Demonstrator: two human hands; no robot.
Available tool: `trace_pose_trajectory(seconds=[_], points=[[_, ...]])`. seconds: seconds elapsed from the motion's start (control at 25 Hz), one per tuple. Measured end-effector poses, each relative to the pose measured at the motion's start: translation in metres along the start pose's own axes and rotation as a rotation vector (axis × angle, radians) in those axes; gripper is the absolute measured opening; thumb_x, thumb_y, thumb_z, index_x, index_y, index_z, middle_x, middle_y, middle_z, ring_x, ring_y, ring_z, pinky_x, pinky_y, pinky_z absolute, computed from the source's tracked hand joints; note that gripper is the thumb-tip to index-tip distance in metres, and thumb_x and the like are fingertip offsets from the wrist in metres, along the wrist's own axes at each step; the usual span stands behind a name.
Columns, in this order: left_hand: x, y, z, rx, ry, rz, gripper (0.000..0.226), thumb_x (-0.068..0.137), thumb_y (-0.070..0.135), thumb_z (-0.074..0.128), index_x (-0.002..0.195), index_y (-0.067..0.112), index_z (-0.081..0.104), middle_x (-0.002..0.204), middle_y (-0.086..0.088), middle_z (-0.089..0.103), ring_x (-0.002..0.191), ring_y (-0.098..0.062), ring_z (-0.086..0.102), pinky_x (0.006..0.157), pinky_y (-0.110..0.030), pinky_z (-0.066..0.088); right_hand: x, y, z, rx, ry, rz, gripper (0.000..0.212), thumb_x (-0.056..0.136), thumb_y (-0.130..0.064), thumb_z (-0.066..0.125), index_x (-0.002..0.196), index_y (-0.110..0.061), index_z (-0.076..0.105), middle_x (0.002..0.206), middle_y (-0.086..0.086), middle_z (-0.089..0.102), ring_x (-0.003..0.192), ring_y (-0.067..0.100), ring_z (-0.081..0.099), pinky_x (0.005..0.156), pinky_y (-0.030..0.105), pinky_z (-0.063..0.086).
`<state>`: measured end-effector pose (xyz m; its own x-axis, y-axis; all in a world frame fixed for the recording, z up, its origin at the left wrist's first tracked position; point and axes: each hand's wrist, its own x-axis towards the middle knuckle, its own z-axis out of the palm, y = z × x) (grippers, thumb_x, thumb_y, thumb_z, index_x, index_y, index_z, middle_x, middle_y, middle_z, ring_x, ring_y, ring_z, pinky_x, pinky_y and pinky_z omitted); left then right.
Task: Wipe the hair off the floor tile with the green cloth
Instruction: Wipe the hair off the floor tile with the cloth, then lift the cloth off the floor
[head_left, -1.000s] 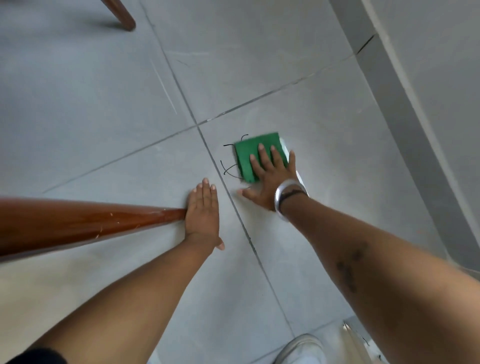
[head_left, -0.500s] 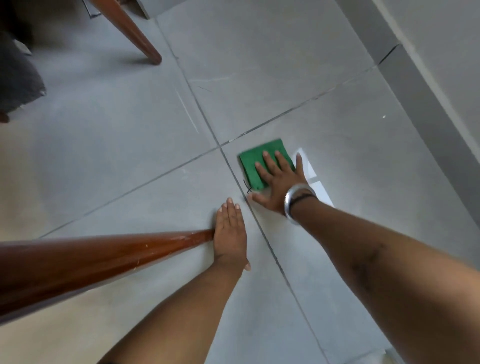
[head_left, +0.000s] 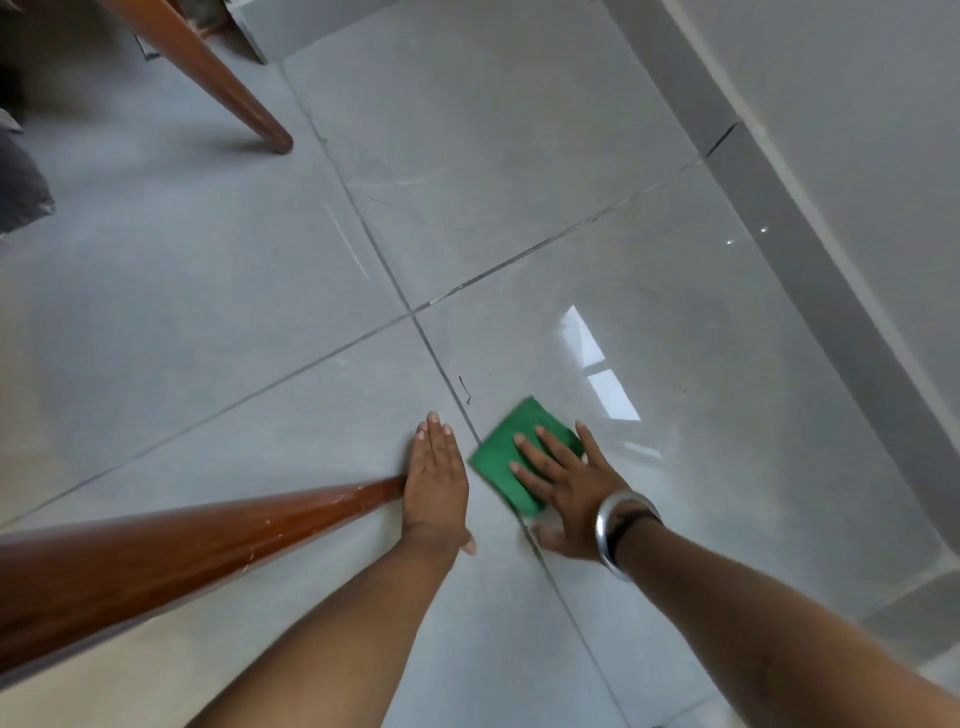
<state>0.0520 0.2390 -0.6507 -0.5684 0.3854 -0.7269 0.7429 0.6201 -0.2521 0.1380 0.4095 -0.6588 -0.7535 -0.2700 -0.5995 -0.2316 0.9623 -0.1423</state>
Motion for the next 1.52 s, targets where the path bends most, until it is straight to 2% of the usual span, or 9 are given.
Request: trace_pose_trajectory(seconds=[0.2, 0.6, 0.84, 1.0, 1.08, 1.16, 1.28, 1.36, 1.52], points=[[-0.001, 0.004, -0.001, 0.015, -0.011, -0.011, 0.154, 0.053, 0.078, 0.067, 0.124, -0.025, -0.023, 0.152, -0.041, -0.006, 0.142, -0.054, -0.005, 0.116, -0.057, -0.006, -0.019, 0.006, 0.001, -0.018, -0.086, -0.017, 0.079, 0.081, -0.062, 0.029, 0.150, -0.029, 0.009, 0.163, 0.004, -0.001, 0.149, 0.030, -0.004, 0.102, 0.055, -0.036], [0.005, -0.004, 0.014, -0.046, 0.025, -0.026, 0.154, 0.050, 0.074, 0.072, 0.140, -0.016, -0.014, 0.154, -0.036, -0.007, 0.145, -0.046, -0.001, 0.120, -0.047, -0.002, 0.151, 0.005, -0.106, -0.041, 0.107, 0.205, 0.082, 0.079, -0.065, 0.035, 0.149, -0.027, 0.014, 0.162, 0.008, 0.004, 0.147, 0.033, 0.006, 0.111, 0.066, -0.010], [0.003, -0.002, 0.010, -0.021, -0.008, -0.036, 0.153, 0.050, 0.078, 0.069, 0.140, -0.016, -0.011, 0.152, -0.039, -0.009, 0.144, -0.048, -0.005, 0.119, -0.051, -0.004, 0.066, -0.011, -0.049, 0.074, 0.057, 0.250, 0.088, 0.079, -0.068, 0.035, 0.150, -0.026, 0.004, 0.162, 0.007, -0.006, 0.148, 0.032, -0.004, 0.111, 0.062, -0.016], [0.002, 0.000, 0.005, -0.021, -0.030, -0.021, 0.155, 0.048, 0.078, 0.069, 0.140, -0.018, -0.010, 0.153, -0.040, -0.006, 0.144, -0.048, -0.003, 0.118, -0.052, -0.004, -0.041, -0.029, 0.018, 0.121, -0.104, 0.327, 0.073, 0.090, -0.039, 0.039, 0.150, -0.021, 0.002, 0.161, 0.009, -0.010, 0.147, 0.037, -0.006, 0.102, 0.057, -0.035], [-0.002, -0.001, -0.004, 0.003, -0.056, -0.046, 0.152, 0.050, 0.075, 0.071, 0.140, -0.018, -0.008, 0.153, -0.039, -0.003, 0.145, -0.047, -0.002, 0.119, -0.052, -0.004, -0.069, -0.040, 0.036, 0.010, -0.106, 0.322, 0.061, 0.086, -0.011, 0.037, 0.146, -0.012, 0.029, 0.156, 0.021, 0.019, 0.140, 0.048, 0.023, 0.116, 0.061, -0.003], [-0.002, -0.001, -0.013, 0.008, -0.060, -0.029, 0.140, 0.058, 0.065, 0.076, 0.142, -0.017, -0.001, 0.154, -0.037, 0.001, 0.145, -0.046, 0.001, 0.120, -0.051, -0.002, -0.069, -0.047, 0.031, -0.180, -0.152, 0.286, 0.052, 0.075, -0.006, 0.036, 0.117, -0.008, 0.067, 0.124, 0.023, 0.063, 0.106, 0.047, 0.063, 0.094, 0.053, 0.051], [-0.015, -0.002, -0.027, -0.164, -0.132, 0.044, 0.108, 0.067, 0.053, 0.076, 0.144, -0.003, 0.026, 0.156, -0.027, 0.017, 0.145, -0.037, 0.015, 0.122, -0.045, 0.006, -0.055, -0.048, 0.020, -0.208, -0.055, 0.295, 0.035, 0.074, -0.008, 0.050, 0.100, -0.003, 0.074, 0.099, 0.026, 0.073, 0.079, 0.039, 0.073, 0.074, 0.044, 0.059], [-0.045, -0.004, -0.031, -0.349, -0.191, 0.044, 0.089, 0.071, 0.054, 0.073, 0.139, 0.008, 0.039, 0.151, -0.018, 0.034, 0.141, -0.033, 0.026, 0.120, -0.044, 0.014, -0.049, -0.050, -0.002, 0.096, -0.181, 0.383, 0.035, 0.081, -0.011, 0.053, 0.113, -0.004, 0.064, 0.111, 0.026, 0.069, 0.089, 0.037, 0.069, 0.084, 0.039, 0.051], [-0.141, -0.014, -0.061, -1.213, -0.268, -0.163, 0.034, 0.092, 0.029, 0.051, 0.121, 0.012, 0.056, 0.127, -0.012, 0.059, 0.120, -0.031, 0.050, 0.099, -0.036, 0.042, -0.086, -0.064, -0.078, 1.571, -0.046, 1.037, 0.010, 0.077, -0.014, 0.062, 0.082, -0.006, 0.065, 0.094, 0.018, 0.068, 0.078, 0.030, 0.065, 0.072, 0.031, 0.051]])
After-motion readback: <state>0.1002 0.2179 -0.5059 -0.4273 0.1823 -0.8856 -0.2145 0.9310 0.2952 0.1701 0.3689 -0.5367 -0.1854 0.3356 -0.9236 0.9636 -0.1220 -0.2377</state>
